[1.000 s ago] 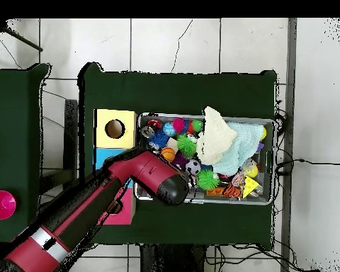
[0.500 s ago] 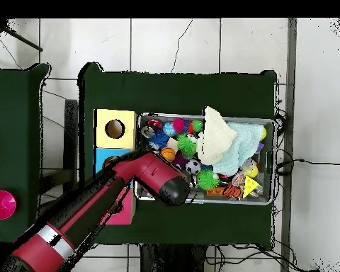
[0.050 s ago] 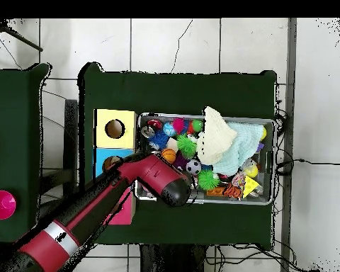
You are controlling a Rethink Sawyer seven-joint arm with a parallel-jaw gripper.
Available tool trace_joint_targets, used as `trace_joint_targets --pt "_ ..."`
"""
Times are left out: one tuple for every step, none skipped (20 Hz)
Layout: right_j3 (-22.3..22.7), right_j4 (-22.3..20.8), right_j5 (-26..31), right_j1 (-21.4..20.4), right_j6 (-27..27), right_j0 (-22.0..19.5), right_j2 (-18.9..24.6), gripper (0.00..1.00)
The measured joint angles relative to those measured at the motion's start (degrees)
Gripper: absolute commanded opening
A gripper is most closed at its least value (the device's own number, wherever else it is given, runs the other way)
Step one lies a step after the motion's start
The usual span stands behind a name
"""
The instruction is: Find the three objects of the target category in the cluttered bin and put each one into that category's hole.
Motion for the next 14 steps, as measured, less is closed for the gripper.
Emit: trace_joint_targets --pt "0.1 0.0 0.0 0.0 0.0 0.0 0.1 1.0" --pt "0.2 0.0 0.0 0.0 0.0 0.1 0.2 1.0" --pt "0.4 0.0 0.0 -0.1 0.0 0.2 0.4 1.0" --pt "1.1 0.0 0.0 -0.4 0.0 0.4 0.7 1.0" --pt "1.4 0.0 0.0 -0.5 0.0 0.5 0.8 1.0" --pt "1.7 0.0 0.0 -0.6 0.0 0.7 0.9 1.0" --pt "2.1 0.0 0.0 -0.7 0.0 0.8 1.0 1.0" --pt "2.8 0.0 0.0 -0.8 0.0 1.0 1.1 1.0" --pt "3.2 0.0 0.0 -1.0 0.0 1.1 1.3 1.0" --pt "3.8 0.0 0.0 -1.1 0.0 1.2 1.5 1.0" --pt "4.2 0.0 0.0 -1.3 0.0 1.2 1.6 1.0" --pt "4.6 0.0 0.0 -1.4 0.0 1.2 1.7 1.0" --pt "5.1 0.0 0.0 -1.6 0.0 1.2 1.9 1.0" --pt "5.5 0.0 0.0 -1.8 0.0 1.2 2.0 1.0"
